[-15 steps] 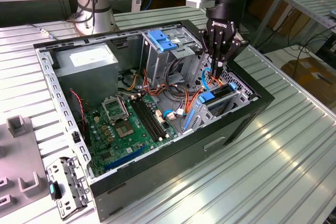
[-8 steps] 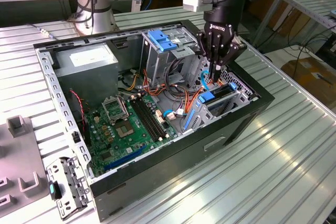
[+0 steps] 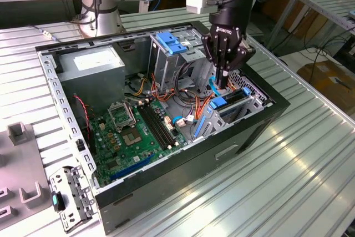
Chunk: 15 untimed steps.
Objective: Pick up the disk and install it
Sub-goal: 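Insert the second disk wire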
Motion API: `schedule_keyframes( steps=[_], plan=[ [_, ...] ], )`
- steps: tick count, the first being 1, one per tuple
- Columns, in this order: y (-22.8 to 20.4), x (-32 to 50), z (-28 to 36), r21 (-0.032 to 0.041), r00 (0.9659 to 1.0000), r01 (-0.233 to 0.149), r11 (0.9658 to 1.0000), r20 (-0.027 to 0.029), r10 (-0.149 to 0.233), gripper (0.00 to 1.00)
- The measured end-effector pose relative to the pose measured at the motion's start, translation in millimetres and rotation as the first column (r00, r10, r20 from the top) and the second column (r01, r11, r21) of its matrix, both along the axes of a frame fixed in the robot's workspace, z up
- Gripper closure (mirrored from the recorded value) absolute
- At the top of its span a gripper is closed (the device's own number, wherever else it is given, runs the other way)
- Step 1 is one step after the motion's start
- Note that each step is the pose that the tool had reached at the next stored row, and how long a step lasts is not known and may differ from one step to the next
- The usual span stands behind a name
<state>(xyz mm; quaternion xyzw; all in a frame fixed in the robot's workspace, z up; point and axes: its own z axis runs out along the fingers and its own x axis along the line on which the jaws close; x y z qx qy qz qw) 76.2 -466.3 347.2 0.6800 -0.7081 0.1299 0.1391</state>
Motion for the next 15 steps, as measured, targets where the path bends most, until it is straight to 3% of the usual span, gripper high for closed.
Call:
schedule_keyframes(
  steps=[2,3,4,5,10,15],
  plan=[
    [0.0,-1.2,0.0,0.0028,1.0,-0.007,1.0,0.0,0.007,0.84],
    [0.0,-1.8,0.0,0.0081,1.0,-0.01,0.9999,0.0001,0.01,0.84],
    [0.0,-2.0,0.0,0.0204,0.9999,-0.013,0.9997,0.0003,0.013,0.84],
    [-0.2,-2.0,0.0,0.0254,0.9999,-0.014,0.9996,0.0004,0.014,0.84],
    [-0.3,-2.0,0.3,0.0277,0.9999,-0.016,0.9995,0.001,0.016,0.84],
    [-0.7,-1.9,5.5,0.0302,0.9999,-0.016,0.9994,0.0042,0.016,0.84]
  ],
)
